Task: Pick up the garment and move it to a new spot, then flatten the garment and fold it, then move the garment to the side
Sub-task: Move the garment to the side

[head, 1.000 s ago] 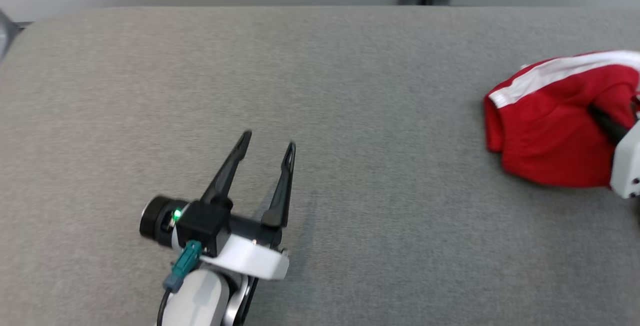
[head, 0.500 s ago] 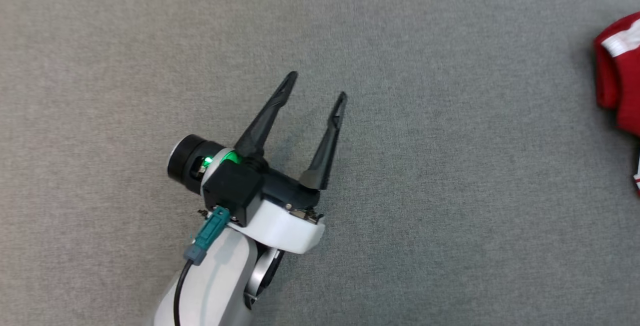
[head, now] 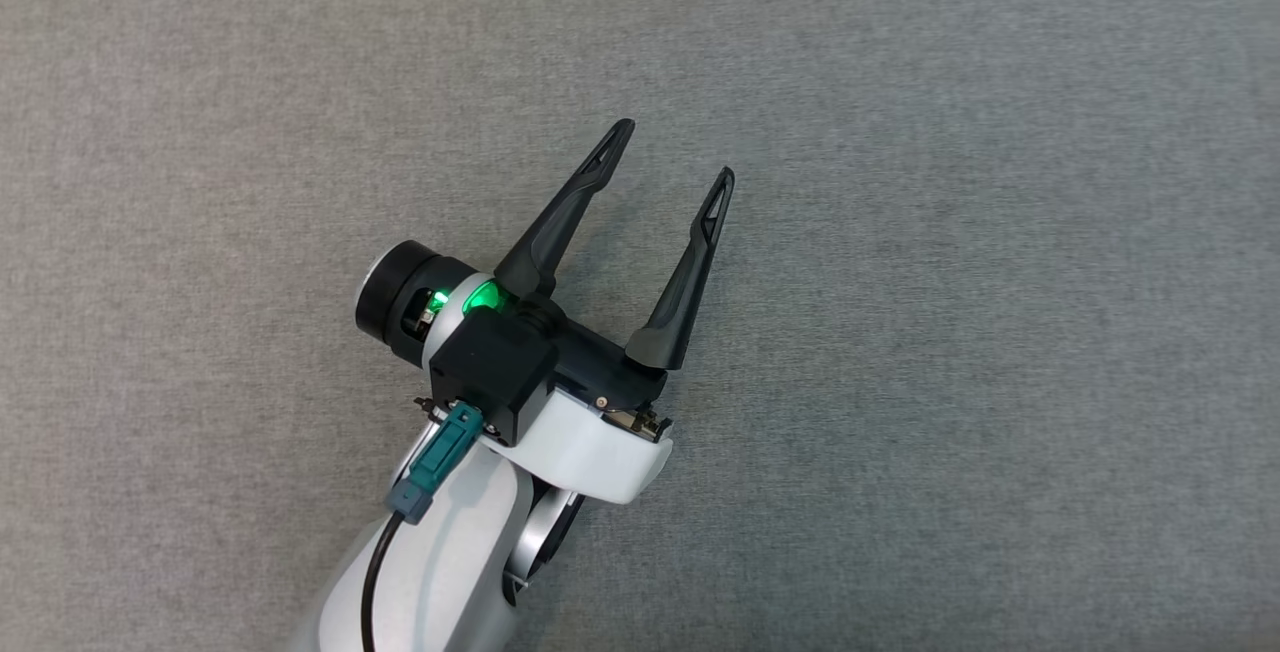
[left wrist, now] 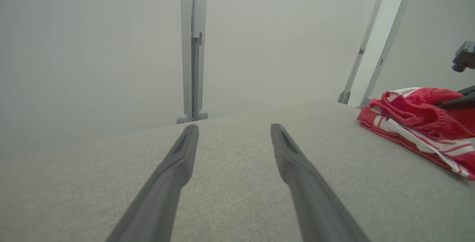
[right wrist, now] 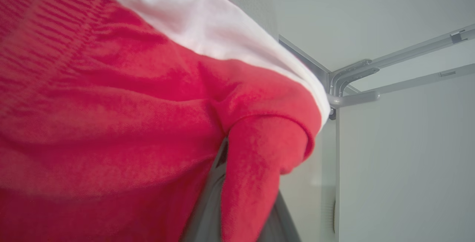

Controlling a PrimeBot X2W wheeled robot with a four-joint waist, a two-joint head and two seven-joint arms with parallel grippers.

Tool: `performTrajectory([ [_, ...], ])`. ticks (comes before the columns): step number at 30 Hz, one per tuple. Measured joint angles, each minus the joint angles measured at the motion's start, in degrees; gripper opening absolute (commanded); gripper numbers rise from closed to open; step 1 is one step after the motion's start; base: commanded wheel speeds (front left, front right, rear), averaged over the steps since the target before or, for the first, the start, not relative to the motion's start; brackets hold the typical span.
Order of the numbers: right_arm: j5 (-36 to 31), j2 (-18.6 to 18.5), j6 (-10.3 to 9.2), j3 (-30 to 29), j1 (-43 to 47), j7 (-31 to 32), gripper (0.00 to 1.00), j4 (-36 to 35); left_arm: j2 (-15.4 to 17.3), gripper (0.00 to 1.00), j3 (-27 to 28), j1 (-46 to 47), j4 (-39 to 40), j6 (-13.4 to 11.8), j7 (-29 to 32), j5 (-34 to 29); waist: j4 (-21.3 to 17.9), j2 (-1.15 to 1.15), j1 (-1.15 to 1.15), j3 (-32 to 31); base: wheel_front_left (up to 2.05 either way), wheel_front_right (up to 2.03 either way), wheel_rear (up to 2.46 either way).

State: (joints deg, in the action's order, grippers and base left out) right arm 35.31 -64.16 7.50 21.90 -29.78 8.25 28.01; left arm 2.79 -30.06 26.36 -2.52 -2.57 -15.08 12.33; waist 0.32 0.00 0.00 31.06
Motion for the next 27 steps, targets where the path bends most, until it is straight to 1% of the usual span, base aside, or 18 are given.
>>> performTrajectory([
  [5,-3.85,-0.99,0.01,-1.26,1.22,0.02,0.00,3.16,0.02,1.00,-0.40,0.25,-0.05,-0.02,0.00,0.25,1.62,0.00,0.00,1.23,0.00,0.00,0.00],
  [10,-7.58,-0.68,0.00,-2.88,1.86,-0.73,0.00,6.34,0.02,1.00,-0.42,0.26,-0.07,-0.12,0.00,0.32,3.12,0.00,0.00,1.80,0.00,0.00,0.00],
  [11,-8.36,-0.51,0.00,-3.09,1.87,-0.85,0.07,6.77,0.01,1.00,-0.40,0.26,-0.11,-0.11,0.00,0.30,3.31,0.00,0.00,1.83,0.00,0.00,0.00],
  [12,-9.02,-0.23,0.01,-3.41,1.86,-1.27,0.33,7.31,0.01,1.00,-0.34,0.24,-0.15,-0.11,0.00,0.21,3.44,0.00,0.00,1.84,0.00,0.00,0.00],
  [13,-9.45,0.16,0.00,-3.76,1.83,-1.49,0.53,7.79,0.03,1.00,-0.21,0.21,-0.25,-0.10,0.00,0.10,3.54,0.00,0.00,1.84,0.00,0.00,0.00],
  [14,-9.99,0.64,0.01,-4.04,1.79,-1.86,1.00,8.09,0.03,1.00,-0.07,0.16,-0.34,-0.08,0.00,-0.05,3.60,0.00,0.00,1.81,0.00,0.00,0.00],
  [21,-14.14,2.72,0.00,-4.60,0.44,-3.76,1.00,9.42,0.04,1.00,1.52,-0.12,-0.94,-0.02,0.00,-0.21,3.55,0.00,0.00,0.93,0.00,0.00,0.00],
  [25,-16.77,2.92,0.01,-5.48,-1.36,-3.20,1.00,10.66,0.03,1.00,2.20,-0.46,-1.31,-0.01,0.00,-0.21,3.10,0.00,0.00,-0.49,0.00,0.00,0.00],
  [27,-18.39,2.81,0.01,-5.02,-1.68,-2.87,1.00,10.49,0.01,1.00,2.45,-0.92,-1.36,0.00,0.00,-0.21,2.90,0.00,0.00,-1.41,0.00,0.00,0.00],
])
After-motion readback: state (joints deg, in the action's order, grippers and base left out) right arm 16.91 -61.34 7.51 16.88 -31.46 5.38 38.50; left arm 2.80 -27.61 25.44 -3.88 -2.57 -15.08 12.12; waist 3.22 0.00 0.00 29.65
